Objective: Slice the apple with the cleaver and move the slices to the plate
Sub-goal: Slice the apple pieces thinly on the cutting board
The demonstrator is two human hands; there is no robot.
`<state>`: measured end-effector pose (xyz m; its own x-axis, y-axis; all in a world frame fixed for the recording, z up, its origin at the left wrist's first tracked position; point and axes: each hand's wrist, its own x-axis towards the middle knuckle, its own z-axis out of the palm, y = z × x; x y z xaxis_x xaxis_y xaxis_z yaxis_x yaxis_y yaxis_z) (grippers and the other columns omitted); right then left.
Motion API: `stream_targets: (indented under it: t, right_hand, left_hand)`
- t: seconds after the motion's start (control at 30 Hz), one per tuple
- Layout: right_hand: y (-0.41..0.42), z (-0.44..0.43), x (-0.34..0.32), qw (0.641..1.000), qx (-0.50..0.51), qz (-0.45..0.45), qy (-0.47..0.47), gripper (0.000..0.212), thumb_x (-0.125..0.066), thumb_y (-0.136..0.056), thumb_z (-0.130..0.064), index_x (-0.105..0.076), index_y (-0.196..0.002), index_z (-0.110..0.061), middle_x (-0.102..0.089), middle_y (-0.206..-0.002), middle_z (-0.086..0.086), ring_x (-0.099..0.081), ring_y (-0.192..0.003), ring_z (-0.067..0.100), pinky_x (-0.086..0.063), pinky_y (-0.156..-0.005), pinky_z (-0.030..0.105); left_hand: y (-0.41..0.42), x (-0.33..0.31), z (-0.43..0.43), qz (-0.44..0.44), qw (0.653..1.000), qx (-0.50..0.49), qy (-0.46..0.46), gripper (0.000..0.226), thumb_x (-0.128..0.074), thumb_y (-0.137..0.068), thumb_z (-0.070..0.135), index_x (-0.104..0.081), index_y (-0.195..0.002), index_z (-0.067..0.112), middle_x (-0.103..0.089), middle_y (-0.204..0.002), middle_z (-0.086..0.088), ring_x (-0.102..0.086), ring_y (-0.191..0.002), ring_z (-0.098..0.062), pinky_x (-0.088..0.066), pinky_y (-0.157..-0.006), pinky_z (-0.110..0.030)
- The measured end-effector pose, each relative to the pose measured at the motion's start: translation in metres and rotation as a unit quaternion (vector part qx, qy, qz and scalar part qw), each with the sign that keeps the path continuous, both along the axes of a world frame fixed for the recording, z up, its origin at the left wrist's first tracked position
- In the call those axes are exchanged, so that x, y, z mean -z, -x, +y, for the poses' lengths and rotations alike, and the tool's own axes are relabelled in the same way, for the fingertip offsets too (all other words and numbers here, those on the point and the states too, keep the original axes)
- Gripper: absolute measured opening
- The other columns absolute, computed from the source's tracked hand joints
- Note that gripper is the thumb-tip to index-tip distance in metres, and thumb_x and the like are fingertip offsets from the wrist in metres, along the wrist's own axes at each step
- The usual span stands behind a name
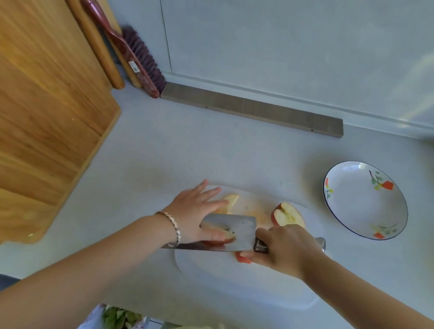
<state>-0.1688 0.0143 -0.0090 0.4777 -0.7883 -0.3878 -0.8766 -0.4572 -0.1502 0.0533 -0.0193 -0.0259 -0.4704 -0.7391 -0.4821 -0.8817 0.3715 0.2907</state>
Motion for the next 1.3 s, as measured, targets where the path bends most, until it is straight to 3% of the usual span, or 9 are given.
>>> stream_targets:
  t: [0.1,0.27,0.43,0.53,0.73,0.87,0.93,1.13,1.3]
  right_hand:
    - [0.003,-0.003,0.011,0.999,-0.037,-0.019,0.002,0.077,-0.027,-0.075,-0.082,-0.057,-0.096,-0.015,-0.068,-0.090,0.008,-0.063,-0.087,0.031,-0.033,-0.063,0.029]
    - [0.013,-0.004,0.020,0.999,-0.019,-0.040,0.014,0.096,0.003,-0.050,-0.085,-0.053,-0.090,-0.018,-0.066,-0.085,0.009,-0.062,-0.081,0.032,-0.034,-0.061,0.029]
    - [0.018,-0.006,0.024,0.994,-0.046,-0.061,0.074,0.106,0.016,-0.055,-0.089,-0.055,-0.083,-0.015,-0.057,-0.064,0.006,-0.061,-0.065,0.030,-0.028,-0.052,0.027]
    - [0.024,-0.004,0.019,0.993,-0.039,-0.048,0.103,0.085,0.003,-0.079,-0.079,-0.050,-0.058,-0.016,-0.027,-0.045,-0.006,-0.041,-0.033,0.023,-0.004,-0.040,0.018]
    - [0.053,0.008,0.009,0.986,-0.053,-0.053,0.147,0.076,-0.005,-0.091,-0.065,-0.051,-0.050,-0.021,-0.041,-0.033,-0.002,-0.041,-0.025,0.017,-0.014,-0.039,0.019]
    - [0.063,0.021,-0.032,0.995,-0.033,0.022,0.087,0.076,-0.004,-0.084,-0.073,-0.059,-0.084,-0.021,-0.057,-0.066,-0.002,-0.061,-0.064,0.017,-0.025,-0.053,0.023]
    - [0.075,0.027,-0.042,0.997,0.020,0.075,0.021,0.054,-0.021,-0.086,-0.073,-0.049,-0.094,-0.027,-0.051,-0.083,-0.005,-0.055,-0.086,0.017,-0.022,-0.053,0.022]
    - [0.100,0.045,-0.041,0.951,0.309,-0.021,0.020,0.040,-0.048,-0.082,-0.065,-0.048,-0.062,-0.030,-0.050,-0.058,-0.006,-0.051,-0.063,0.018,-0.034,-0.048,0.023]
    - [0.102,0.058,-0.033,0.881,0.442,-0.167,0.028,0.053,-0.058,-0.085,-0.048,-0.039,-0.045,-0.020,-0.033,-0.035,-0.005,-0.034,-0.045,0.018,-0.028,-0.048,0.030]
  left_hand:
    - [0.009,0.015,-0.004,0.005,0.998,0.006,-0.057,0.079,-0.039,-0.083,0.069,-0.004,-0.146,0.038,0.014,-0.157,0.006,0.020,-0.144,-0.017,0.003,-0.119,-0.044]
    - [0.013,0.023,0.001,0.036,0.996,0.040,-0.078,0.108,-0.019,-0.058,0.093,0.005,-0.146,0.037,0.024,-0.149,0.017,0.025,-0.138,-0.006,0.011,-0.115,-0.040]
    - [0.019,0.027,-0.013,-0.026,0.996,0.009,-0.087,0.073,-0.030,-0.088,0.065,0.007,-0.145,0.039,0.020,-0.156,0.007,0.022,-0.143,-0.014,0.009,-0.117,-0.045]
    - [0.022,0.037,-0.029,-0.055,0.995,-0.002,-0.084,0.064,-0.022,-0.091,0.062,0.006,-0.145,0.041,0.019,-0.156,0.005,0.021,-0.143,-0.015,0.007,-0.117,-0.048]
    - [0.026,0.043,-0.046,-0.061,0.996,-0.042,-0.041,0.056,-0.028,-0.097,0.046,-0.006,-0.147,0.034,0.003,-0.159,0.003,0.004,-0.147,-0.016,-0.007,-0.117,-0.049]
    - [0.025,0.020,-0.044,0.078,0.980,-0.176,0.049,0.028,-0.052,-0.092,0.025,-0.062,-0.117,0.018,-0.060,-0.126,-0.005,-0.054,-0.119,-0.025,-0.044,-0.094,-0.032]
    - [0.022,0.006,-0.040,0.068,0.966,-0.225,0.106,0.016,-0.057,-0.086,0.022,-0.071,-0.092,0.017,-0.070,-0.101,-0.001,-0.062,-0.098,-0.023,-0.044,-0.072,-0.026]
    - [0.020,-0.006,-0.014,-0.008,0.954,-0.288,0.085,0.020,-0.060,-0.082,0.039,-0.062,-0.071,0.022,-0.065,-0.079,0.002,-0.062,-0.083,-0.022,-0.039,-0.065,-0.023]
    - [0.033,-0.003,0.018,-0.092,0.977,-0.181,0.061,0.033,-0.040,-0.085,0.005,-0.051,-0.114,0.016,-0.047,-0.126,-0.008,-0.052,-0.112,-0.029,-0.045,-0.081,-0.034]
